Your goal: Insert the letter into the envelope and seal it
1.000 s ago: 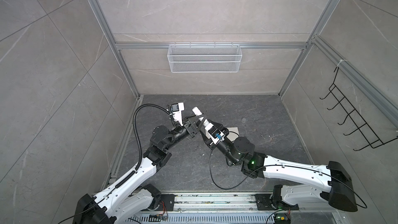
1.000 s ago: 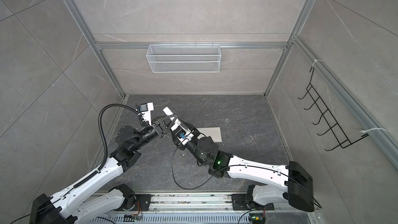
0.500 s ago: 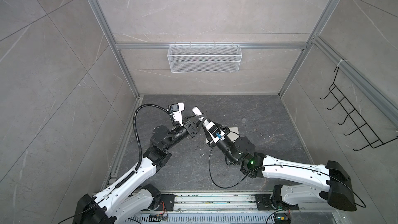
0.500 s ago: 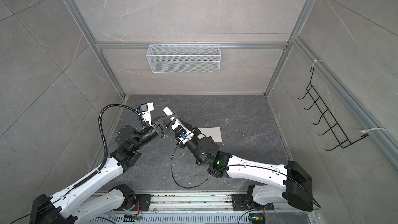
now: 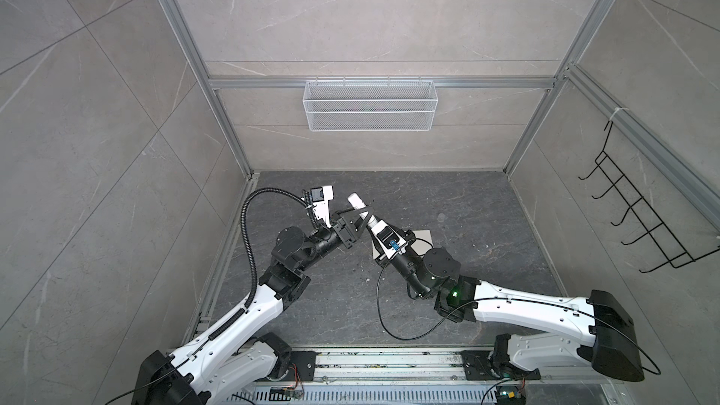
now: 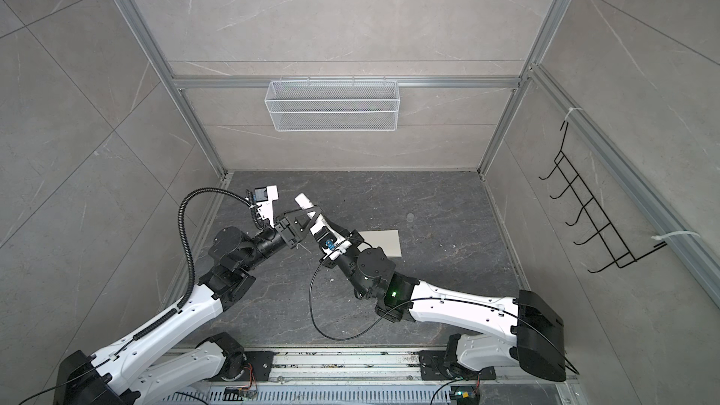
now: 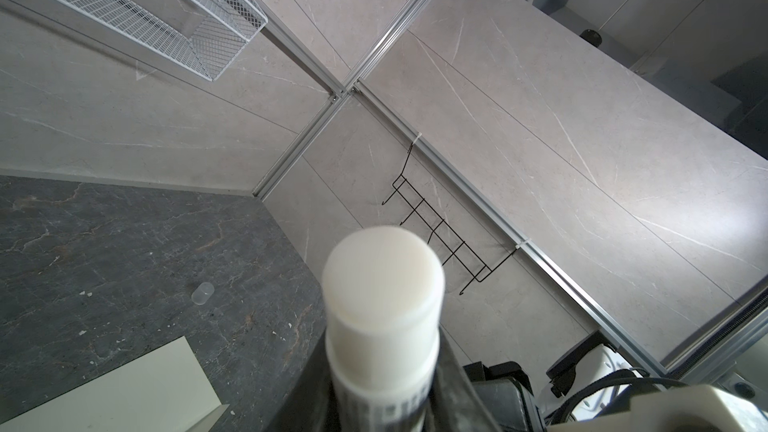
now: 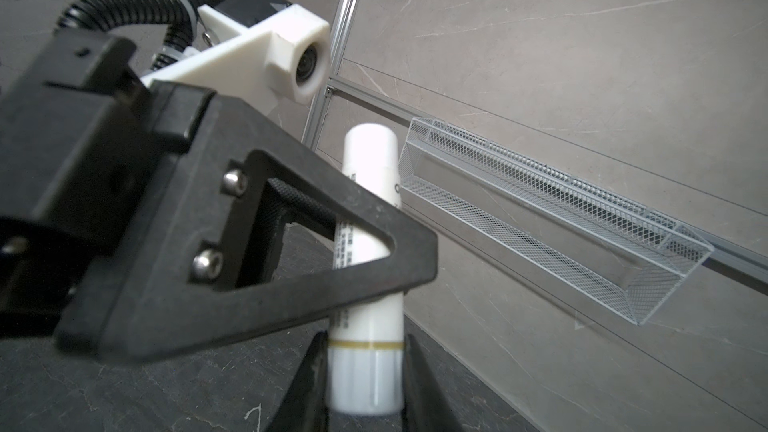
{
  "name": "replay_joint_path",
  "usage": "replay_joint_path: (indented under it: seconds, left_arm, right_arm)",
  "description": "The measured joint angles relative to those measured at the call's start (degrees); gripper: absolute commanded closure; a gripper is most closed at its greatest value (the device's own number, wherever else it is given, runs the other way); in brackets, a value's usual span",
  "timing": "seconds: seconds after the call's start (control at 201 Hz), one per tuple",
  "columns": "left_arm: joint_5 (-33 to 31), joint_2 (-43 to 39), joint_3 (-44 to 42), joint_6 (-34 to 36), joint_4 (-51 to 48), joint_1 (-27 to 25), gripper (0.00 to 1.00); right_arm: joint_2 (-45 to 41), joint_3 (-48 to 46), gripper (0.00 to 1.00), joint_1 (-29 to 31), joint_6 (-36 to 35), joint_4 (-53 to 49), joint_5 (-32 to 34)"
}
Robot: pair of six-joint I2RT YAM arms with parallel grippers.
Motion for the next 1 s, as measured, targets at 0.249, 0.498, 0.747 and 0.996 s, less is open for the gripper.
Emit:
replay_joint_path:
  seconds: [0.249, 0.498, 0.747, 0.996]
  left_arm:
    - [0.1, 0.0, -0.2, 0.2, -0.7, 0.0, 1.0]
    - [0.3, 0.1, -0.2, 0.7, 0.0, -0.1, 1.0]
    - [1.7, 0.7, -0.2, 1.1, 0.2, -0.4, 1.0]
    - [1.7, 0.7, -0.2, 1.0, 0.6, -0.2, 1.0]
  right_arm:
    - [-1.8, 0.6, 1.0, -0.8, 5.4, -5.6, -2.8]
    - [-5.0, 3.3, 1.0, -10.5, 22.4, -16.3, -25.8]
    - [-3.4, 3.9, 1.0, -22.6, 43.1, -15.9, -56.1]
    - [3.6, 5.4, 1.0, -29.0, 61.5, -5.1, -75.9]
